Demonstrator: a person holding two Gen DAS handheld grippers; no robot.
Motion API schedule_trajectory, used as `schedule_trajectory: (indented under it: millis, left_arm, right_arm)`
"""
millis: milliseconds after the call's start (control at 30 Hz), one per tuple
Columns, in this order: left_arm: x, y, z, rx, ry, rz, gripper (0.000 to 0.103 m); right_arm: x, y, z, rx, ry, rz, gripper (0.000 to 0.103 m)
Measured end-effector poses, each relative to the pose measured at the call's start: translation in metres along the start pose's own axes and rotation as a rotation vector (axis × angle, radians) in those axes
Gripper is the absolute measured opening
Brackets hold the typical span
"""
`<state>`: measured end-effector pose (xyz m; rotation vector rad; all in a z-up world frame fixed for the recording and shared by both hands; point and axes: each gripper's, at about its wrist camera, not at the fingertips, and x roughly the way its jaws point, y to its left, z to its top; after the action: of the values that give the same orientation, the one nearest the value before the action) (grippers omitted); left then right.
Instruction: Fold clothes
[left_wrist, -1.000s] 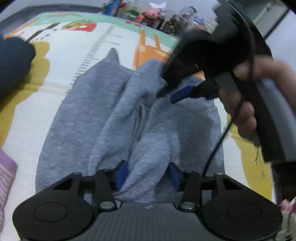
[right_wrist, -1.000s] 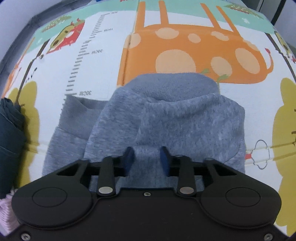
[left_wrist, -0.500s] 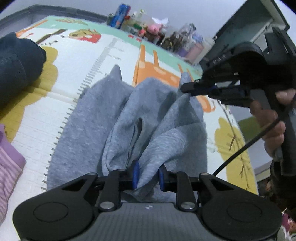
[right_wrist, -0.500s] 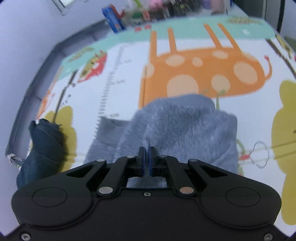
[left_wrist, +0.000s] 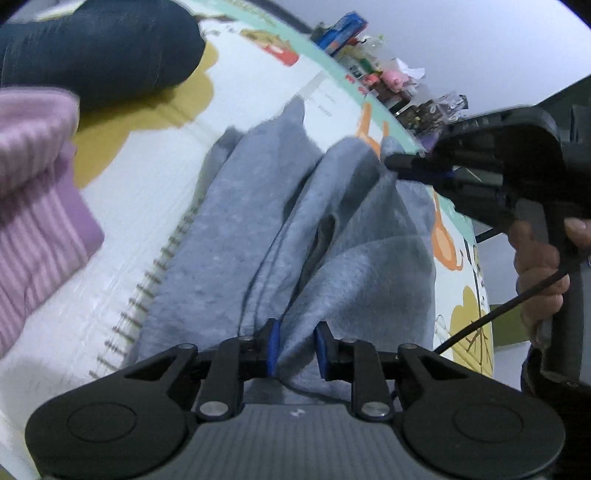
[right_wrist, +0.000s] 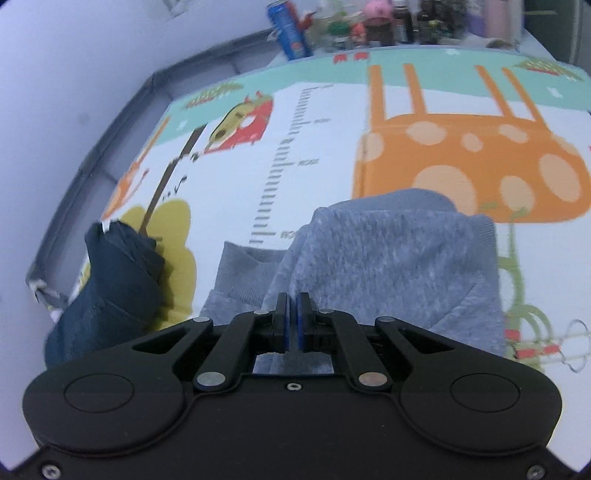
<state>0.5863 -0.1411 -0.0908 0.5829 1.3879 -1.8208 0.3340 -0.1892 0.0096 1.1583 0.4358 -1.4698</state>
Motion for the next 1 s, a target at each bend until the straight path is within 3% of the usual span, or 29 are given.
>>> schedule_trajectory:
  millis: [200, 367, 467, 500, 533, 600, 767, 1000]
  left_arm:
    - [0.007, 0.015, -0.001, -0.036, 0.021, -0.041, 0.02]
    - [0.007, 0.016, -0.002, -0.021, 0.021, -0.049, 0.02]
    - [0.001, 0.016, -0.002, -0.004, 0.013, -0.053, 0.02]
    - [-0.003, 0.015, -0.004, 0.007, 0.008, -0.055, 0.021]
    - [-0.007, 0.013, -0.004, 0.024, 0.002, -0.053, 0.021]
    - [-0.015, 0.007, -0.005, 0.066, -0.012, -0.039, 0.024]
    - [-0.034, -0.009, -0.005, 0.195, -0.071, 0.015, 0.036]
    - [-0.045, -0.001, 0.0, 0.254, -0.084, 0.063, 0.041]
  right_arm:
    - [0.029, 0.033, -0.008, -0.119, 0.038, 0.015, 0.004]
    - [0.065, 0.037, -0.012, -0.14, 0.106, -0.025, 0.006]
    - [0.075, 0.032, -0.013, -0.119, 0.137, -0.015, 0.013]
    - [0.07, 0.032, -0.012, -0.127, 0.13, -0.008, 0.021]
    - [0.065, 0.033, -0.011, -0.136, 0.124, -0.001, 0.036]
    - [0.054, 0.036, -0.009, -0.156, 0.101, -0.009, 0.052]
    - [0.026, 0.045, -0.012, -0.221, 0.063, -0.106, 0.054]
    - [0.04, 0.053, -0.024, -0.188, 0.19, -0.12, 0.055]
